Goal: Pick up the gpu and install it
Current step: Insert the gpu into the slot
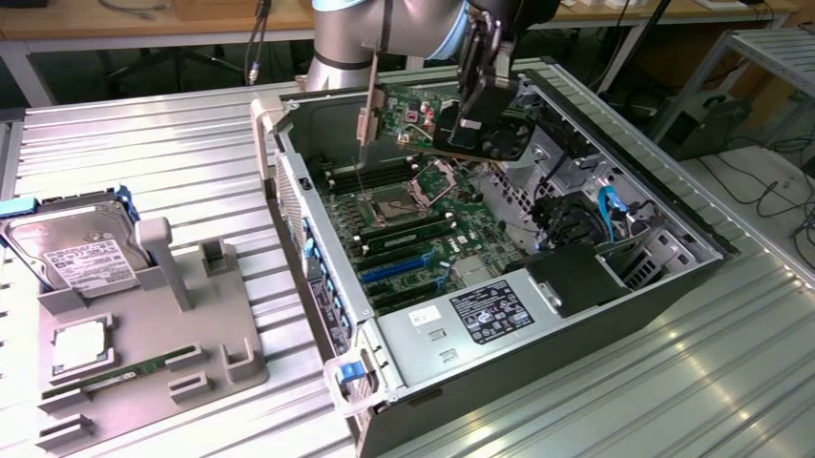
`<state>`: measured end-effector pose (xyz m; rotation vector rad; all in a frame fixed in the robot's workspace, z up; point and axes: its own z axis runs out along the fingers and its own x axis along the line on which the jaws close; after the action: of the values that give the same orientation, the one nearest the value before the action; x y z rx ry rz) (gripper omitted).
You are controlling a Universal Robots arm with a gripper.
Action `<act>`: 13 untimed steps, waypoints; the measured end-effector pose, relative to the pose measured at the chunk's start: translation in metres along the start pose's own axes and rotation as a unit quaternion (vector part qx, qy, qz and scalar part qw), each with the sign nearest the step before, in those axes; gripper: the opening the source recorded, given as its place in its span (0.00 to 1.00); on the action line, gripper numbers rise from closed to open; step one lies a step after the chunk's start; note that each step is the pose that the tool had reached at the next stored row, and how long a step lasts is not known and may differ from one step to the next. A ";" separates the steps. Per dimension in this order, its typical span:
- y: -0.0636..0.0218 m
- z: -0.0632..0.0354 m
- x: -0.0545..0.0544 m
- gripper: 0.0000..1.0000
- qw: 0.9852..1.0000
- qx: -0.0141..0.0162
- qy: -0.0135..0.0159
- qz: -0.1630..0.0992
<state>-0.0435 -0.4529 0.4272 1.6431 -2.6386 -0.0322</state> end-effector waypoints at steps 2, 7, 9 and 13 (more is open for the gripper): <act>0.0000 0.0000 0.000 0.27 1.000 0.000 0.000 -0.007; 0.0000 0.0000 0.000 0.27 0.999 0.001 0.001 -0.035; -0.0001 0.0000 0.000 0.27 0.999 0.001 0.001 -0.041; 0.0000 0.0000 0.000 0.27 0.999 0.001 0.002 -0.051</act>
<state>-0.0435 -0.4529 0.4272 1.7753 -2.5503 -0.0295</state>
